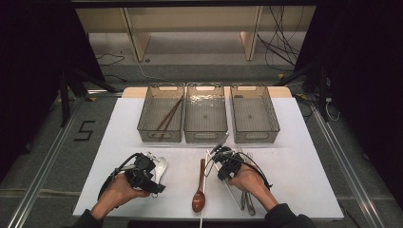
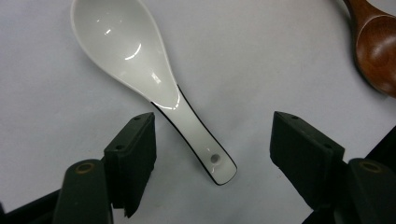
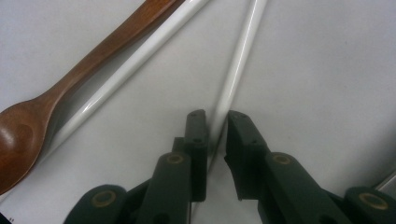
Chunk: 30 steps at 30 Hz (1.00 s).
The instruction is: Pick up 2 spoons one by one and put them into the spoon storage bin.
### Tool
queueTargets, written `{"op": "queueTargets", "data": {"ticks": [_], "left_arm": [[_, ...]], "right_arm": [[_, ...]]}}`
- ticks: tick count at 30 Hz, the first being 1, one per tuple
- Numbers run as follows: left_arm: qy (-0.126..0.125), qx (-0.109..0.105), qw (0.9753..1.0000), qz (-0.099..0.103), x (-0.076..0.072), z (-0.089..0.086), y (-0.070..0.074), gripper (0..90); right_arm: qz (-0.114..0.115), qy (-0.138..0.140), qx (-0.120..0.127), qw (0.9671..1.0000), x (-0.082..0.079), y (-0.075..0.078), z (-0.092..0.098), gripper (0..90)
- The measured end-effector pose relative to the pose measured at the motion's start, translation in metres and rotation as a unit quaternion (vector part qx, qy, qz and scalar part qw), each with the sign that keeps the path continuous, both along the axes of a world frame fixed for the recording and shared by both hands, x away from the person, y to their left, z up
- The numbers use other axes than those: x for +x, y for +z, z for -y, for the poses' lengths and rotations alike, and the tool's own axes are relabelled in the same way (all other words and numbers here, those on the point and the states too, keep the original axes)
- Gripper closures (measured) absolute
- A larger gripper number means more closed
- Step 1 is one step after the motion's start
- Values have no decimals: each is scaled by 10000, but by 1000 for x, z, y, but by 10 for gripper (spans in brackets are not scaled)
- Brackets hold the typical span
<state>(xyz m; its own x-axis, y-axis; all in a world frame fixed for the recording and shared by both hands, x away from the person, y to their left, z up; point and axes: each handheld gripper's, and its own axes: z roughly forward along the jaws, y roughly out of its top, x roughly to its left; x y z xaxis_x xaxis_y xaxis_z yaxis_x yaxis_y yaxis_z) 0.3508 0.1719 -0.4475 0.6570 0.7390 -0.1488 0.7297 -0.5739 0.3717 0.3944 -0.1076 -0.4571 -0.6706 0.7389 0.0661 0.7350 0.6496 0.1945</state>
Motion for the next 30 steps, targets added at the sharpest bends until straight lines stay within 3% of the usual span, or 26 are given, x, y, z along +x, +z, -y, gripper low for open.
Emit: {"op": "queueTargets", "data": {"ticks": [15,21,30], "left_arm": [[-46,-12,10000,-12,1,0,0,308],[-46,-18,10000,-10,1,0,0,308],[-42,-68,10000,43,2,-1,1,304]], "right_arm": [[28,-129,44,9999,7,0,-7,850],[18,-80,82,9999,10,0,-9,853],[218,98,86,9997,13,5,-9,856]]}}
